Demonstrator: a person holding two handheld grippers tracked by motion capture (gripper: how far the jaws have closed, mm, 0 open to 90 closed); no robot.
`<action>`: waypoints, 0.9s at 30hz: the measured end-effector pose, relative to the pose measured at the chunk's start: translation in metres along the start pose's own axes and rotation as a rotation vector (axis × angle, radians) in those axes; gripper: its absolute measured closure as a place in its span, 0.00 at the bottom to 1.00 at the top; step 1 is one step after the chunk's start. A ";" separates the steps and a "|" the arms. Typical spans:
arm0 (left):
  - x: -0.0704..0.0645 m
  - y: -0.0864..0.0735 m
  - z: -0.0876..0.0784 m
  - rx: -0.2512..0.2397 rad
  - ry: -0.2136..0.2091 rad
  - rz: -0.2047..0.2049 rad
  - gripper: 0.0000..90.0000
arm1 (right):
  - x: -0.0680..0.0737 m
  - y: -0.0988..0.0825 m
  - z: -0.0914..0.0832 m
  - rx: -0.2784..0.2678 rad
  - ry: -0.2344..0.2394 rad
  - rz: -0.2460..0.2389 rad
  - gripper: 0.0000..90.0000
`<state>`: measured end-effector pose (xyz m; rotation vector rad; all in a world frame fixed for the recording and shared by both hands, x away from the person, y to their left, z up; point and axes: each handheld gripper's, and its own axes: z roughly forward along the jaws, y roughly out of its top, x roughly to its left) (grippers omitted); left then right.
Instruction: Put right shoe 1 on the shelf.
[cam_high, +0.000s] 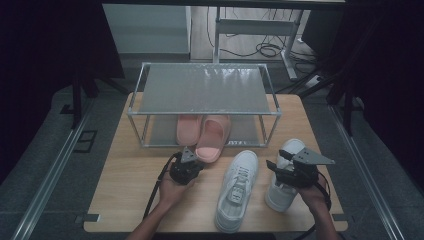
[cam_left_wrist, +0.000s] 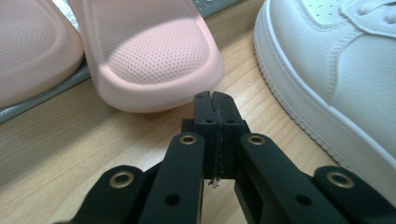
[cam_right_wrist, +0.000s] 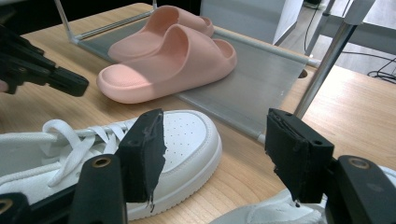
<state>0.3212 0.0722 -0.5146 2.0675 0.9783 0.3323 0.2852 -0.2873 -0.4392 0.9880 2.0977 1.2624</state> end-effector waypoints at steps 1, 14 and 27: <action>0.001 0.001 0.002 0.004 0.003 0.005 1.00 | 0.000 0.000 0.000 0.000 0.000 0.000 0.43; 0.002 0.016 0.022 0.047 -0.011 0.006 1.00 | 0.000 0.000 0.000 -0.002 0.001 0.001 0.43; -0.001 0.030 0.037 0.071 -0.012 0.016 1.00 | -0.002 0.000 -0.002 -0.007 -0.002 0.005 0.43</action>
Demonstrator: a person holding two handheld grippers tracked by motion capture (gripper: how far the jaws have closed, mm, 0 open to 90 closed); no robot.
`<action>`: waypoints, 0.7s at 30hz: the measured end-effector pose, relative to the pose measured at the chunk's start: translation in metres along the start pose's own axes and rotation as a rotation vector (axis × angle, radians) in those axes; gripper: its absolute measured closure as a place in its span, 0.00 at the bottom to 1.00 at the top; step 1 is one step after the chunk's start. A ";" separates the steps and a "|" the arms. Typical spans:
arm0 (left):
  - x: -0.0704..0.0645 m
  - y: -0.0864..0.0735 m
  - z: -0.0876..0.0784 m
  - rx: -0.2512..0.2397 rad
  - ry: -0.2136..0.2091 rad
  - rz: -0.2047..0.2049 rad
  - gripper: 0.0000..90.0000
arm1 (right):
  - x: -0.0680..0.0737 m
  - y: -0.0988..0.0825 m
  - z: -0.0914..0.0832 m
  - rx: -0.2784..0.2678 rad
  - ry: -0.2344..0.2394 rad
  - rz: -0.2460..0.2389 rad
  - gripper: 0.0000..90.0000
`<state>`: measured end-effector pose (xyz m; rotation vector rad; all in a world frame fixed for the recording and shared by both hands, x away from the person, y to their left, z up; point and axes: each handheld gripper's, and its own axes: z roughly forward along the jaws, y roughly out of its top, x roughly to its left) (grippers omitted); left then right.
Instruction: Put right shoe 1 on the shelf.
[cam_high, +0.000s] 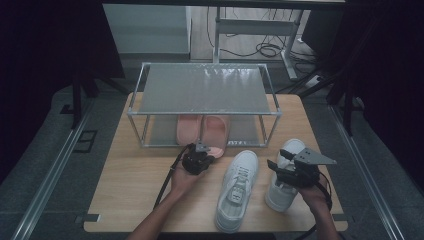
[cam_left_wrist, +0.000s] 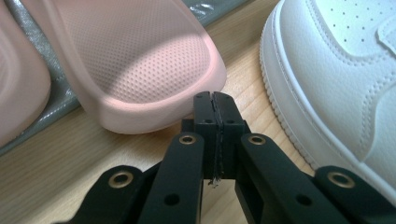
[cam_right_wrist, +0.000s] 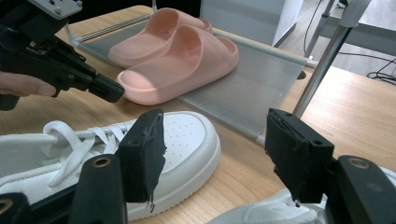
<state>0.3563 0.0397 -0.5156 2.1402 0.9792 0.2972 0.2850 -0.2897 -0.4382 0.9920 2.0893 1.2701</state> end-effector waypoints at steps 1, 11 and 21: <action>0.000 0.001 0.001 -0.001 0.001 0.001 1.00 | 0.000 0.000 0.000 0.000 0.000 0.000 0.43; 0.002 0.010 0.011 0.002 0.013 -0.016 1.00 | 0.000 0.000 -0.001 0.000 -0.001 0.001 0.43; 0.008 0.016 0.019 -0.002 0.029 -0.043 1.00 | -0.002 0.000 -0.002 -0.004 -0.005 0.003 0.43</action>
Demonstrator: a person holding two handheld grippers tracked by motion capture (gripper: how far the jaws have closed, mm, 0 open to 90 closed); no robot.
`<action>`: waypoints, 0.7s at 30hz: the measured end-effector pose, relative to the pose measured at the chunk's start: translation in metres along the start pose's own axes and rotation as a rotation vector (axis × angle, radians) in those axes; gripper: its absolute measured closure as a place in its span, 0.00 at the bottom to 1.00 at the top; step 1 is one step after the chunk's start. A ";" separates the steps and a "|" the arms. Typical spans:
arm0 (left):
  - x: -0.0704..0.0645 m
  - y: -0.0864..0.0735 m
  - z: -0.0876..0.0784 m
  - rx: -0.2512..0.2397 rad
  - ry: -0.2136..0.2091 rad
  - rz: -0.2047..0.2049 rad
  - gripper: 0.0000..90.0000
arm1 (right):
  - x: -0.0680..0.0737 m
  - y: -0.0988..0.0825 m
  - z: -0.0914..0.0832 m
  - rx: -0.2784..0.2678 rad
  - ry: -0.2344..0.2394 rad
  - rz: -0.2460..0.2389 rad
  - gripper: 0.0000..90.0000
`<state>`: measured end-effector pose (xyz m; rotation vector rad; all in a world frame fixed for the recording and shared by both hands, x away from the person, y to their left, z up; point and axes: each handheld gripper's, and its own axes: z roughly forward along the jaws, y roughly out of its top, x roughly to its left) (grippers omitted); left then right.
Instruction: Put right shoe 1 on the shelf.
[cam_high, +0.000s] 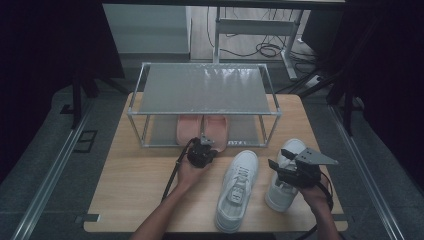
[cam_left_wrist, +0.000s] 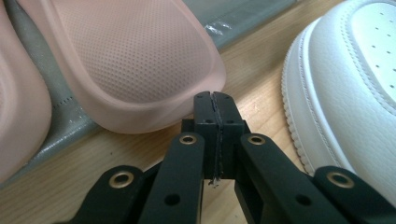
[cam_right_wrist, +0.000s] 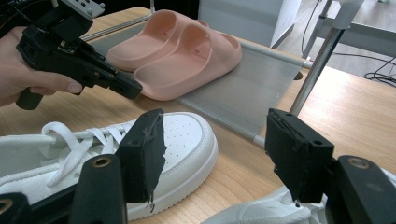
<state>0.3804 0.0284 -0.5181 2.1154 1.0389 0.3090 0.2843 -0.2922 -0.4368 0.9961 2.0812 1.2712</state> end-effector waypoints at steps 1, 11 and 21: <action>0.001 0.001 0.001 0.001 0.003 -0.003 1.00 | 0.000 0.000 0.000 0.000 0.000 0.000 0.43; 0.010 0.008 0.008 0.003 0.018 -0.033 1.00 | 0.000 0.000 -0.001 -0.003 -0.001 0.001 0.43; 0.016 0.008 0.013 -0.017 0.029 -0.066 1.00 | -0.001 0.000 -0.001 -0.003 -0.002 0.001 0.43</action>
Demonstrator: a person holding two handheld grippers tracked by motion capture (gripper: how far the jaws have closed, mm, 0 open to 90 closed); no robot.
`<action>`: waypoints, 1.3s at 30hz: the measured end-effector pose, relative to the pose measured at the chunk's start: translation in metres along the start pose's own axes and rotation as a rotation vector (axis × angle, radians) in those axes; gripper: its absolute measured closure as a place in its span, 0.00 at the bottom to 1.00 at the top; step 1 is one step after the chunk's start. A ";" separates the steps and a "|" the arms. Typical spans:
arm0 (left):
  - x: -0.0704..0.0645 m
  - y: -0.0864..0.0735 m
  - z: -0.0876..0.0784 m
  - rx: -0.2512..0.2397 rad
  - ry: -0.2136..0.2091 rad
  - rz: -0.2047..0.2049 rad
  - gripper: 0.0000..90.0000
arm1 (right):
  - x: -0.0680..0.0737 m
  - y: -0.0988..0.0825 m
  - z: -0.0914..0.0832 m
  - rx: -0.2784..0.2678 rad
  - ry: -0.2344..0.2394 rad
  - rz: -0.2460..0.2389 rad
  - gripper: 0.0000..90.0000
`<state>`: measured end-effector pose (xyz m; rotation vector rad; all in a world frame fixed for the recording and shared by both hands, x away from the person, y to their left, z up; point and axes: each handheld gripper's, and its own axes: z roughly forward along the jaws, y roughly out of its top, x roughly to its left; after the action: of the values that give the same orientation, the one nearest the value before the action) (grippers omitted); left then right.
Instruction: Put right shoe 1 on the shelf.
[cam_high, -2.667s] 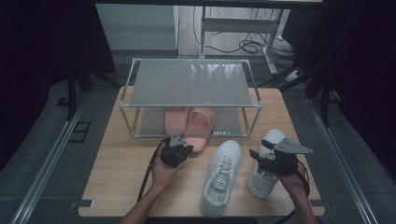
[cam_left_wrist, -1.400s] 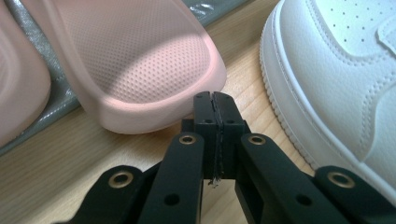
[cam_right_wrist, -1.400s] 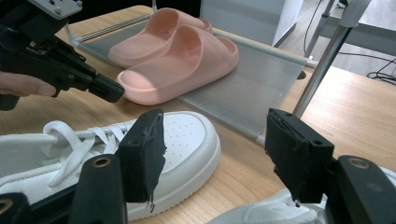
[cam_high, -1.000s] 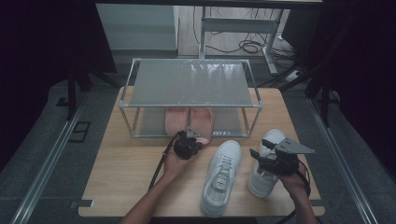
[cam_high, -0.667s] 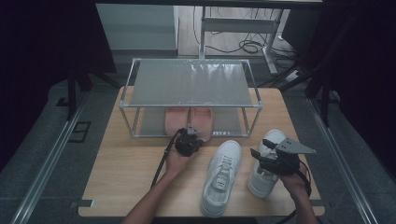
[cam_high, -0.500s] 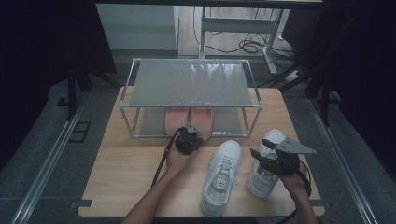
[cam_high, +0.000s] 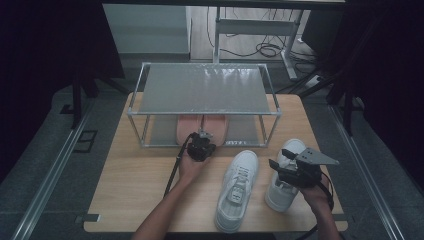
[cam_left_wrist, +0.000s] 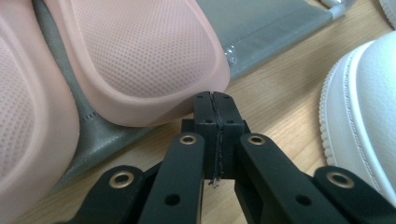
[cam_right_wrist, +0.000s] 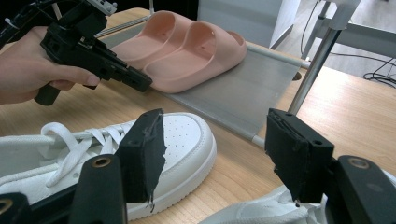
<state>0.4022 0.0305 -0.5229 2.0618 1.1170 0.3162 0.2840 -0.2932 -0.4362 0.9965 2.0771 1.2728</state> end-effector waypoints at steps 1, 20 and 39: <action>0.000 0.000 0.000 -0.001 0.003 -0.003 1.00 | 0.000 0.000 0.000 0.000 0.000 -0.001 0.43; 0.006 0.001 0.007 -0.014 0.017 -0.050 1.00 | -0.001 -0.001 0.001 0.002 0.000 0.002 0.43; 0.010 -0.023 -0.036 -0.056 0.012 -0.020 0.97 | -0.001 -0.001 0.000 0.001 -0.002 0.006 0.43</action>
<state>0.3748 0.0637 -0.5162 2.0007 1.1226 0.3468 0.2845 -0.2939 -0.4371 1.0050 2.0745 1.2739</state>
